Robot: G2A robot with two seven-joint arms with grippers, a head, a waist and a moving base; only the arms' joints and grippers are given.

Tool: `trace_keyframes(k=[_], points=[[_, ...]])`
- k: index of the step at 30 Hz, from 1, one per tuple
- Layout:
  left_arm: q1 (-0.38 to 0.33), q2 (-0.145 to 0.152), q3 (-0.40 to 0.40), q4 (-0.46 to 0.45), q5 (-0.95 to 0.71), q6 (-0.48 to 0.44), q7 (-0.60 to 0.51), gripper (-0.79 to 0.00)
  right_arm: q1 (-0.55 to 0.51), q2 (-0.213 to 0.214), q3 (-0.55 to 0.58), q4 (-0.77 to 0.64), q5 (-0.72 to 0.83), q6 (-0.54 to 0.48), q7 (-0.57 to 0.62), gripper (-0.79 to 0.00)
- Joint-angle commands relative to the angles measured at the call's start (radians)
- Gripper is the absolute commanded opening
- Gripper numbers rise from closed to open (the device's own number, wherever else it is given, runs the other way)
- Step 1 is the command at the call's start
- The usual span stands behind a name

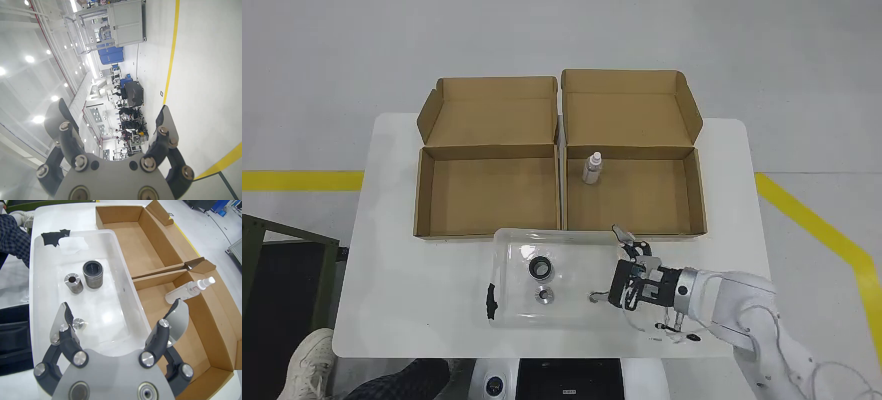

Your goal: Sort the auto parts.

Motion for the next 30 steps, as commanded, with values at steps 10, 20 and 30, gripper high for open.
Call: trace_keyframes(k=[10,20,30], points=[[0.0,0.0,0.0,0.0,0.0,0.0,0.0,0.0,-0.04,0.011,-0.036,-0.025,-0.095,-0.02,0.032,0.0],[0.0,0.0,0.0,0.0,0.0,0.0,0.0,0.0,0.011,0.007,-0.129,0.005,-0.134,-0.018,0.104,0.0],[0.0,0.0,0.0,0.0,0.0,0.0,0.0,0.0,0.058,0.006,-0.169,0.03,-0.109,-0.026,0.184,-0.058]])
